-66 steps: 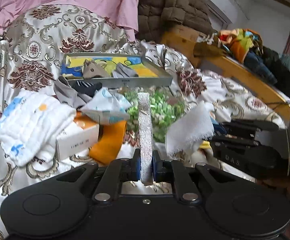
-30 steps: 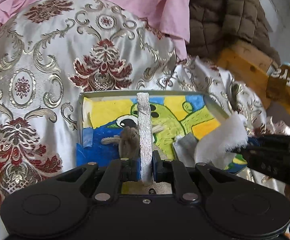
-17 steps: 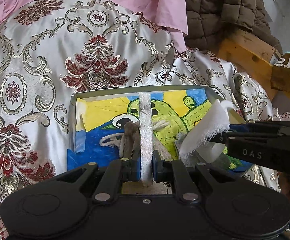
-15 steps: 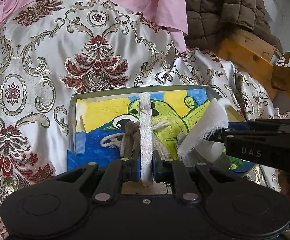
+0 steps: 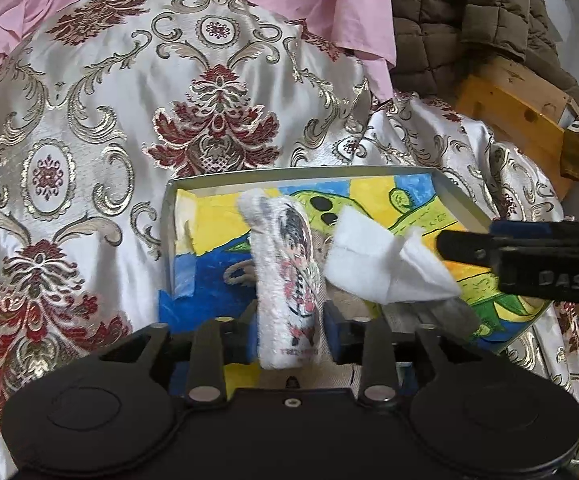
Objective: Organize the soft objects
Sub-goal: 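Lower both items into the tray and open both grippers, then lift both tools away from the tray back toward the pile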
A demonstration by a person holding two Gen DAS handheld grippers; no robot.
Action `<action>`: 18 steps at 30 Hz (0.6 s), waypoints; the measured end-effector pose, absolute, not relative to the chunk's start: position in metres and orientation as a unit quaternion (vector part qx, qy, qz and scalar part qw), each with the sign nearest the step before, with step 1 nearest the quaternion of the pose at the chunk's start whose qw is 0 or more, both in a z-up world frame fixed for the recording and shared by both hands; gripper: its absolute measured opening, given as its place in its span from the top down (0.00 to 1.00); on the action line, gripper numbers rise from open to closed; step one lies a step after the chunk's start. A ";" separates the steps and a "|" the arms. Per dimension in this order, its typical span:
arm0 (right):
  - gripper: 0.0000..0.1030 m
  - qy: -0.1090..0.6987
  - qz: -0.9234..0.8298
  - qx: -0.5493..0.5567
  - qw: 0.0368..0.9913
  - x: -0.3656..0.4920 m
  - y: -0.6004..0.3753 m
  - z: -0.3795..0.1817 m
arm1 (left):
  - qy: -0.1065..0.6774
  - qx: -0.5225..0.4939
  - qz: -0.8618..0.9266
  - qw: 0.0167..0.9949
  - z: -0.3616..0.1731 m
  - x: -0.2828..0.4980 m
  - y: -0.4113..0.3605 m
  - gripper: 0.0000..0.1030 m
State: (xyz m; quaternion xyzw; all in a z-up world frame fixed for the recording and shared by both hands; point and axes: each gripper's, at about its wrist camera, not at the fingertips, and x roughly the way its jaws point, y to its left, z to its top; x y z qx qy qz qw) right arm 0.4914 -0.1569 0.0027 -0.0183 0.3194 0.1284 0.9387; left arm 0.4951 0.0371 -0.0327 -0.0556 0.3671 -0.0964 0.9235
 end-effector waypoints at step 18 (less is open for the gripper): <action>0.05 0.248 0.136 0.008 0.959 0.396 -0.189 0.065 | 0.302 -0.097 -0.055 0.947 0.024 0.410 0.041 0.21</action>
